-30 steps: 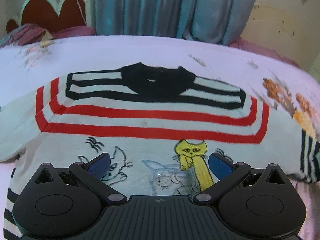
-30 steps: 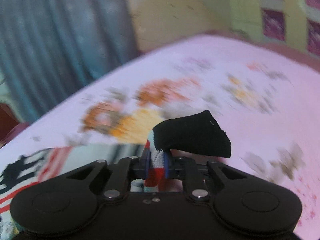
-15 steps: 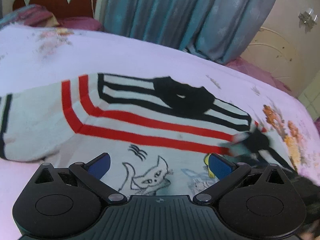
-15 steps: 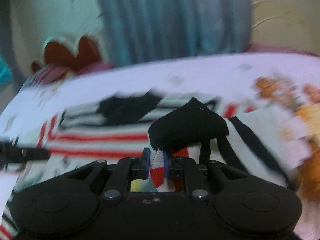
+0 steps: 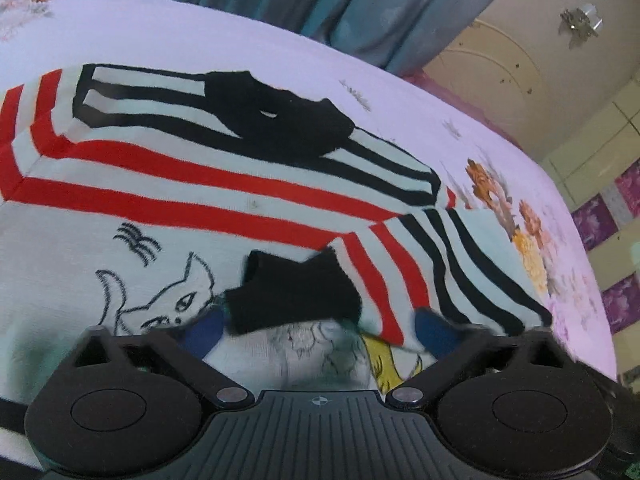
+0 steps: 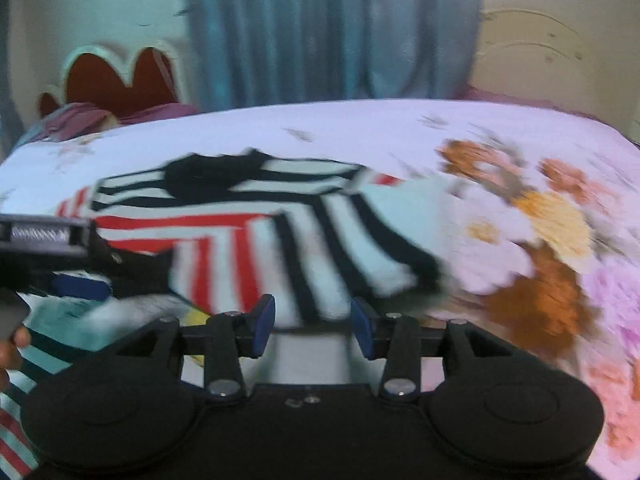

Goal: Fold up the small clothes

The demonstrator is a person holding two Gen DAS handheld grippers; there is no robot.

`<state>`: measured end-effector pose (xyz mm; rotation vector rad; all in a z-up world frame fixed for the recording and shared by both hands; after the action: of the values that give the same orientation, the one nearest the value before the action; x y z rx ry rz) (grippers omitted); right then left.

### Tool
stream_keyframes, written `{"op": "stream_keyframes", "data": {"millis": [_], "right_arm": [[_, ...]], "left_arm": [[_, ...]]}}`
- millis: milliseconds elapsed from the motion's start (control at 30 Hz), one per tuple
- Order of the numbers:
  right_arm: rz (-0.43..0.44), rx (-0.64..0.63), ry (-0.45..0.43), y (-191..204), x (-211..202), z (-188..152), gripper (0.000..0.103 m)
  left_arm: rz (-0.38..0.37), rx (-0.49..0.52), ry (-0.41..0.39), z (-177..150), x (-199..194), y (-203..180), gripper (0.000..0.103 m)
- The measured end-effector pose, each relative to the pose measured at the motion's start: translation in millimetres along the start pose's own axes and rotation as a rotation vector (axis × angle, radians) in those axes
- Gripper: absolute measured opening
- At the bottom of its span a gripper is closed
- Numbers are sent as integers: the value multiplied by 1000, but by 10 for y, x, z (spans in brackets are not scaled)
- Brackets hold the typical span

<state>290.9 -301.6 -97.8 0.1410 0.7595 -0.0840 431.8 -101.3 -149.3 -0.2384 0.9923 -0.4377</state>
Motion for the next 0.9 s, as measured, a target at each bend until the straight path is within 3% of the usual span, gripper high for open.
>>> {"op": "stream_keyframes", "data": {"millis": [100,200,233,300,433,567,667,767,900], "right_arm": [[-62,36,20,-212,57,-77,42],[-86,78,34,-376,124,-122,42],[-92,88,39,-411,160,-122,42],[-84,109,48,-434,234,-94,42],[-78,129,67,-434,396,-66,42],[-77,113,64,-364,457,-40,35],[-74,104,57,-306,461,-24,23],[-62,95,56,-267,461,-25,19],[-93,64,46,-266,462,-64,15]], "left_arm": [[24,-2,-27,0,87,13,66],[44,19,-55,6,104,30,34],[39,10,-61,14,100,56,19],[22,-7,-87,37,59,67,17],[12,7,-213,186,-214,-3,15],[50,10,-320,335,-582,118,15],[130,1,-319,313,-675,381,15],[191,-65,-260,172,-578,684,15],[220,-73,-192,-41,-364,776,15]]}}
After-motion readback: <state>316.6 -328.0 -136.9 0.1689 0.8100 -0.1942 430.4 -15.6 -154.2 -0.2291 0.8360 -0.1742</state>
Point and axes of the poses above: each gripper's, at about its wrist camera, not at the fingertips, and x roughly the way its jaws point, y to its left, z to its top, the point moved 1 cm from there along x, roughly the way its jaws point, and after that the axes turned 5 degrees about x, right-handed, at the moved point
